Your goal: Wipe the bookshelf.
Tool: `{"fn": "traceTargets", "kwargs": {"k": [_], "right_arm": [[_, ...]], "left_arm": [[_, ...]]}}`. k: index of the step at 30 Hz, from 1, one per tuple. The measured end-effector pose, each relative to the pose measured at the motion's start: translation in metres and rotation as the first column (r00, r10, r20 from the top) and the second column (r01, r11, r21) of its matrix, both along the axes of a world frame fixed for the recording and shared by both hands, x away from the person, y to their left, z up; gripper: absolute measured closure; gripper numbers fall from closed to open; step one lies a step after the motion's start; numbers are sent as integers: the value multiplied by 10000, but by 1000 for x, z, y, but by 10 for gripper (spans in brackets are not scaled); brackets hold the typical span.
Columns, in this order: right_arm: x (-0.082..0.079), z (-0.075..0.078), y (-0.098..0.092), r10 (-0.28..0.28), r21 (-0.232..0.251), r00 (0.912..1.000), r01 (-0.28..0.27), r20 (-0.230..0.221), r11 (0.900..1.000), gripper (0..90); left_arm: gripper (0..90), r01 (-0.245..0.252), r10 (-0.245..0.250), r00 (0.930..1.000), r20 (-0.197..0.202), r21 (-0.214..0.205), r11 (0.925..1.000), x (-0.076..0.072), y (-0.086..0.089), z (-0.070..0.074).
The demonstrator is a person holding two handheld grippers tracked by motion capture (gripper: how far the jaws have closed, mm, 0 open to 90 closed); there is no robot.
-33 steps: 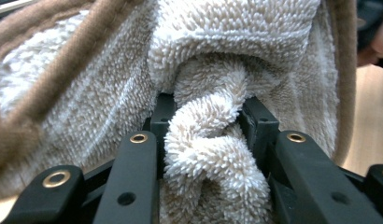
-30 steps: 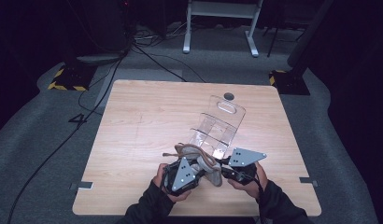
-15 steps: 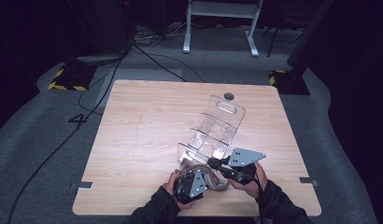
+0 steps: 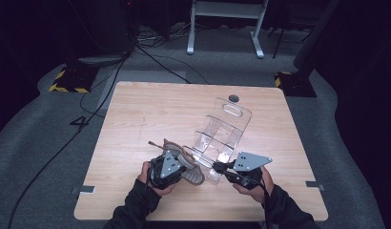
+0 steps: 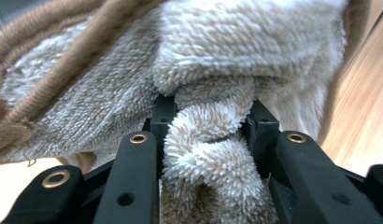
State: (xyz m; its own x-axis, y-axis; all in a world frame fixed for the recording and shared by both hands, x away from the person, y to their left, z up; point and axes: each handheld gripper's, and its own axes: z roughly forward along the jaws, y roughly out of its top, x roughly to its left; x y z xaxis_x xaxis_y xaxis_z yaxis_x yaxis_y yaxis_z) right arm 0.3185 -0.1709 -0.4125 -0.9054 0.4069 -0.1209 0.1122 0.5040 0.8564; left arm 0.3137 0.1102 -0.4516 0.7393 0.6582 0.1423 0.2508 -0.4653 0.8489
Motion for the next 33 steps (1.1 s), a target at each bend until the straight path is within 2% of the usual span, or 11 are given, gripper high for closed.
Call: {"fn": "traceTargets", "kwargs": {"k": [4,8,10,11,13,18,22,26,30,31,33], "right_arm": [[0,0,0,-6,15,10000,6,2,10000,853],[0,0,0,-26,-4,10000,26,28,10000,851],[1,0,-1,-87,12,10000,87,44,10000,851],[1,0,-2,-106,2,9999,106,61,9999,851],[1,-1,-2,-114,0,9999,114,65,9999,852],[0,0,-1,-172,26,9998,172,42,9998,854],[0,0,-2,-156,11,9999,156,44,9999,854],[0,0,-1,-160,46,9999,160,21,9999,855],[0,0,-1,-199,45,9998,199,24,9998,855],[0,0,-1,-192,63,9998,192,-41,9998,855],[0,0,0,-234,61,9997,235,-74,9997,855]], "left_arm": [[636,100,-72,9977,673,-412,9991,-8,-7,18],[635,302,-238,9974,682,-943,9951,-9,-13,25],[635,500,-416,9952,885,-957,9942,-11,-19,26],[635,665,-587,9929,1035,-745,9950,-14,-25,26],[635,796,-716,9920,1036,-753,9940,-17,-29,26],[637,1706,-1671,9819,891,-329,9848,-30,-56,16],[635,1794,-1778,9830,453,-326,9832,-32,-68,0],[637,1856,-1868,9823,159,596,9808,-32,-77,-17],[640,1901,-1904,9817,-52,913,9775,-27,-76,-28],[640,1825,-1827,9831,-103,1292,9747,-25,-74,-32],[642,1537,-1530,9881,-152,1339,9790,-23,-67,-34]]}}
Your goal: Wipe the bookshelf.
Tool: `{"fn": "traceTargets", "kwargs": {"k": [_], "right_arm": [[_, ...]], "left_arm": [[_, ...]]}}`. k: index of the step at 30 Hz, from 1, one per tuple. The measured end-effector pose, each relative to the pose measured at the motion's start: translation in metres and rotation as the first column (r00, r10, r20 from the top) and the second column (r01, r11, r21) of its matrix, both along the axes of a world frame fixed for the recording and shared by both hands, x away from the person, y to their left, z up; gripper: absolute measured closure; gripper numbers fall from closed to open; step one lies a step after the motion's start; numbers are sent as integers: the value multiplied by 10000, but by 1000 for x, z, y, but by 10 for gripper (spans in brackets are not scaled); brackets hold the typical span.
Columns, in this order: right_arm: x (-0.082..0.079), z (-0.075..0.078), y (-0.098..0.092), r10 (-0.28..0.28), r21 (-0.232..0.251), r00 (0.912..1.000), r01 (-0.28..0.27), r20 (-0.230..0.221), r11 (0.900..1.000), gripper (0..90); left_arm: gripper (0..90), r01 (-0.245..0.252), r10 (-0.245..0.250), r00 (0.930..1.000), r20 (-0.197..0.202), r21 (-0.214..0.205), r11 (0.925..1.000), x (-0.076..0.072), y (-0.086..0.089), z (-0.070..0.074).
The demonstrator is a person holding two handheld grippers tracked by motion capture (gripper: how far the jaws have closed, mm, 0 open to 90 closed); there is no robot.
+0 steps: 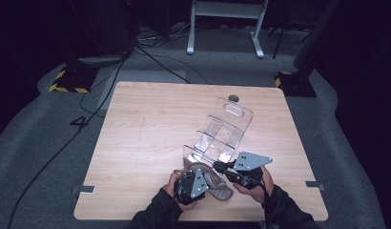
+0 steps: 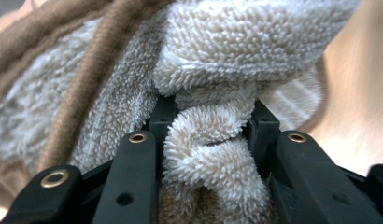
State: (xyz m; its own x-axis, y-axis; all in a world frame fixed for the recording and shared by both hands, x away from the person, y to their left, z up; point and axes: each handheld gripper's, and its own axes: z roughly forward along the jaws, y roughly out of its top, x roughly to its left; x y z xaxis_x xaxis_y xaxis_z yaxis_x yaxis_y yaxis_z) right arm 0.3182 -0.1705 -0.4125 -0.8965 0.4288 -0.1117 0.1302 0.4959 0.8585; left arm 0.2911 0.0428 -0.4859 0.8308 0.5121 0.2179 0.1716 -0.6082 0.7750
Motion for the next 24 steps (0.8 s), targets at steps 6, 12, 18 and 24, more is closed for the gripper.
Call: {"fn": "traceTargets", "kwargs": {"k": [6,12,18,24], "right_arm": [[0,0,1,7,-77,10000,-7,38,10000,855],[0,0,5,-76,-114,10000,77,64,9999,853],[-3,0,18,-688,-31,9976,688,6,9976,836],[-6,1,30,-599,-202,9982,600,79,9980,751]], "left_arm": [[642,-1140,1143,9934,-95,252,9932,13,29,-4],[638,-2225,2231,9745,-235,254,9746,38,65,2],[635,-2752,2755,9610,-245,166,9612,56,75,3],[636,-2828,2830,9588,-229,123,9591,63,78,2]]}}
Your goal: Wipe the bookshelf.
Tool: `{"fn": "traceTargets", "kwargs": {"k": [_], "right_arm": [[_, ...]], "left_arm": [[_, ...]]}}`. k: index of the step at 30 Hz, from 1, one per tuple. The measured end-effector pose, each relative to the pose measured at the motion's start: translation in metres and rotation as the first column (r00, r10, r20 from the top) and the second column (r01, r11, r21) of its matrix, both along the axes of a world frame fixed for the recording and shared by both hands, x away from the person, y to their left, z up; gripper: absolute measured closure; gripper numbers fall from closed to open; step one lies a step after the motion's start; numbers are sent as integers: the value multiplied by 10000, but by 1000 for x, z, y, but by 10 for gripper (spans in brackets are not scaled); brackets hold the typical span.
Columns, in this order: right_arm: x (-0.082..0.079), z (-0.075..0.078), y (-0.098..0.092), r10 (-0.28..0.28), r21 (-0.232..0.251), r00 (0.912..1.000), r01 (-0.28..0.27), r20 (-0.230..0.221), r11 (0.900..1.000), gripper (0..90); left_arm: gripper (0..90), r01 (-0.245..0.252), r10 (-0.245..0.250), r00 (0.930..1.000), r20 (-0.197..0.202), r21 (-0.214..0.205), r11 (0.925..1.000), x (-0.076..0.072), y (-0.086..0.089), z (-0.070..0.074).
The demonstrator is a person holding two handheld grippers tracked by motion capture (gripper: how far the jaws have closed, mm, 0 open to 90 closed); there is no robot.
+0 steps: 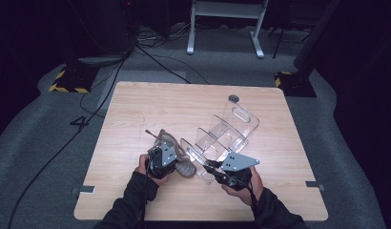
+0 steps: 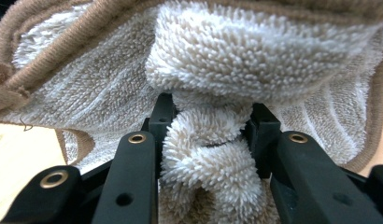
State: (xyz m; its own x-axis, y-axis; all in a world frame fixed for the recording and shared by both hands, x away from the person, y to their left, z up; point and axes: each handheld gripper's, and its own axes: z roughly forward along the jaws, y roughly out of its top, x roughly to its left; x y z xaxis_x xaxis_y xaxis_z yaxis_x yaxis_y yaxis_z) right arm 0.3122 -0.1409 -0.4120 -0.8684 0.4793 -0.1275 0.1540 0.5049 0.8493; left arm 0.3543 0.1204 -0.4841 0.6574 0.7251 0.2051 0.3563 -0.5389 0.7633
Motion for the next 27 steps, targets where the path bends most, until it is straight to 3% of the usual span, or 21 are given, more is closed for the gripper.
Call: {"fn": "traceTargets", "kwargs": {"k": [4,8,11,12,14,15,17,18,22,27], "right_arm": [[-3,8,-17,99,324,10000,-99,0,9994,652],[-12,15,-45,-58,515,9996,43,272,9987,639],[-12,10,-61,-329,360,9985,313,440,9989,638],[-9,2,-73,-589,227,9976,581,353,9981,644],[-6,-4,-78,-843,54,9959,842,322,9964,644],[3,-18,-87,-1097,-142,9937,1100,209,9938,652],[9,-26,-88,-1092,-95,9940,1091,-109,9940,645],[9,-26,-88,-1092,-95,9940,1091,-109,9940,645],[20,-39,-74,-1034,-676,9946,1039,98,9923,656],[29,-52,-72,-1421,-594,9896,1406,-217,9883,667]], "left_arm": [[635,105,-105,9999,-71,19,9999,-3,-3,1],[635,311,-317,9992,-248,-242,9992,-11,-3,5],[636,674,-693,9968,-407,-464,9966,-23,-4,10],[636,1000,-1041,9929,-579,-693,9926,-33,-8,11],[636,1217,-1255,9902,-607,-634,9905,-37,-13,11],[636,1487,-1526,9860,-669,-595,9871,-43,-19,11],[635,2094,-2140,9735,-804,-618,9759,-58,-33,9],[635,2094,-2140,9735,-804,-618,9759,-58,-33,9],[633,2992,-3020,9496,-837,-448,9531,-75,-55,7],[630,3028,-3090,9483,-731,-847,9493,-73,-65,6]]}}
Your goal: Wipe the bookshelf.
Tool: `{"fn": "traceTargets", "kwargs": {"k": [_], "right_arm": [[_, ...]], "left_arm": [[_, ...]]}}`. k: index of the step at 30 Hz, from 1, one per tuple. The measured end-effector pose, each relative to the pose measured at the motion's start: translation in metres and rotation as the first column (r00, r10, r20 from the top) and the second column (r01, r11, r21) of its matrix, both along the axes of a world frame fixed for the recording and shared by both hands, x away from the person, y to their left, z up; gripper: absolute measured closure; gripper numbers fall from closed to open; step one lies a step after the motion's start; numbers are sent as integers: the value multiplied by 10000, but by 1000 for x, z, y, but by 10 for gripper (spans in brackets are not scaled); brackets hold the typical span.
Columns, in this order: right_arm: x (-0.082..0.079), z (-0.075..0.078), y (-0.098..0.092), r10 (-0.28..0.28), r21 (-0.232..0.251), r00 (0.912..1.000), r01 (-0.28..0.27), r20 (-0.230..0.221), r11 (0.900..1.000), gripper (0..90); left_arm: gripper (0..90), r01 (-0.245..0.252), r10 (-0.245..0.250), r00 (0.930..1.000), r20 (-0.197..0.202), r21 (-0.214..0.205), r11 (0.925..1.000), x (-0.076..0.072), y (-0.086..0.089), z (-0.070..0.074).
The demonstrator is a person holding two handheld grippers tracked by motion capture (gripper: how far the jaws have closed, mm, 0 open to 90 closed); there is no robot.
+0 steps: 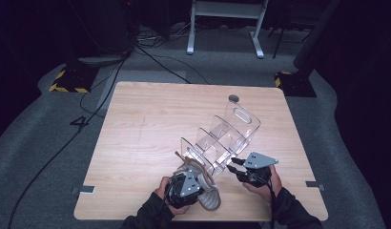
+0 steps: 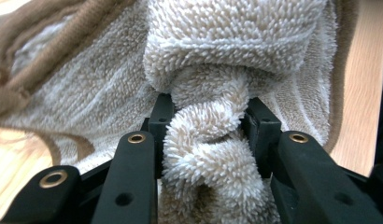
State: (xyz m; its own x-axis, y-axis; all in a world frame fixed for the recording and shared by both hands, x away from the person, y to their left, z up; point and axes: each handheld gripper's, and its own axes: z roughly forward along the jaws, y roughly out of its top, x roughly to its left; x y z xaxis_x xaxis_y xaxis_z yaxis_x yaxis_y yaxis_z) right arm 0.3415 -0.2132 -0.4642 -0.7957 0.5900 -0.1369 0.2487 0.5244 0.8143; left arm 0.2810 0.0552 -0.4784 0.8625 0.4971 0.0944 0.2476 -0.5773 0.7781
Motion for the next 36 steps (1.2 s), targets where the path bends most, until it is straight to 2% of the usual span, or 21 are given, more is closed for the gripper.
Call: {"fn": "traceTargets", "kwargs": {"k": [1,3,5,8,9,11,12,15,19,21,24,25,26,27,28,30,32,33,34,35,36], "right_arm": [[3,-3,0,-43,-22,10000,43,-37,10000,668],[10,-11,1,-34,271,9998,40,-211,9996,689],[13,-16,4,-38,408,9999,44,-166,9992,719],[15,-21,8,97,340,9997,-90,-221,9994,753],[16,-22,9,124,329,9997,-117,-206,9994,791],[17,-26,13,-78,132,10000,79,-56,9999,846],[18,-26,12,-140,203,9998,142,-110,9997,850],[19,-26,12,-228,199,9996,231,-149,9995,850],[18,-25,14,-328,135,9993,330,-155,9994,850],[16,-25,19,-410,-45,9991,410,-61,9992,844],[14,-24,22,-350,-72,9993,349,-94,9994,836],[13,-24,24,-365,-67,9993,364,-120,9993,834],[12,-24,26,-347,-79,9993,346,-125,9994,831],[11,-24,28,-309,-68,9994,308,-140,9995,829],[11,-24,28,-309,-68,9994,308,-140,9995,829],[8,-24,33,-270,-104,9995,268,-135,9996,817],[3,-22,40,-19,-98,9999,18,-113,10000,781],[2,-22,42,60,-121,9999,-62,-120,9999,729],[2,-22,42,60,-121,9999,-62,-120,9999,729],[-4,-20,46,175,-284,9998,-176,-36,9994,627],[-4,-20,46,175,-284,9998,-176,-36,9994,627]], "left_arm": [[630,-14,14,10000,54,-43,10000,1,-2,-1],[628,-86,87,9999,120,-100,9999,2,-5,-2],[627,-68,71,9999,89,-232,9997,5,-9,-3],[626,-98,102,9998,149,-250,9996,6,-11,-4],[625,-119,124,9997,220,-240,9996,8,-14,-5],[624,-146,151,9995,282,-190,9997,10,-15,-6],[624,-162,169,9994,297,-239,9996,12,-14,-7],[627,-206,200,9987,473,134,9997,15,-12,-9],[631,-408,391,9982,463,368,9985,20,-9,-14],[633,-544,519,9975,488,499,9973,24,-5,-15],[632,-1214,1182,9919,462,724,9900,31,7,-15],[633,-1214,1182,9919,462,724,9900,31,7,-15],[634,-1582,1546,9869,471,853,9837,34,13,-14],[634,-1972,1966,9804,150,804,9771,39,23,-12],[633,-1972,1966,9804,150,804,9771,39,23,-12],[632,-2367,2370,9715,79,920,9672,43,33,-10],[630,-2450,2460,9693,-15,867,9656,44,39,-9],[630,-2414,2428,9701,-61,869,9665,44,42,-8],[630,-2307,2325,9725,-122,831,9695,43,45,-7],[628,-2246,2265,9738,-176,743,9716,40,49,-5],[628,-2175,2194,9755,-187,719,9734,39,51,-4]]}}
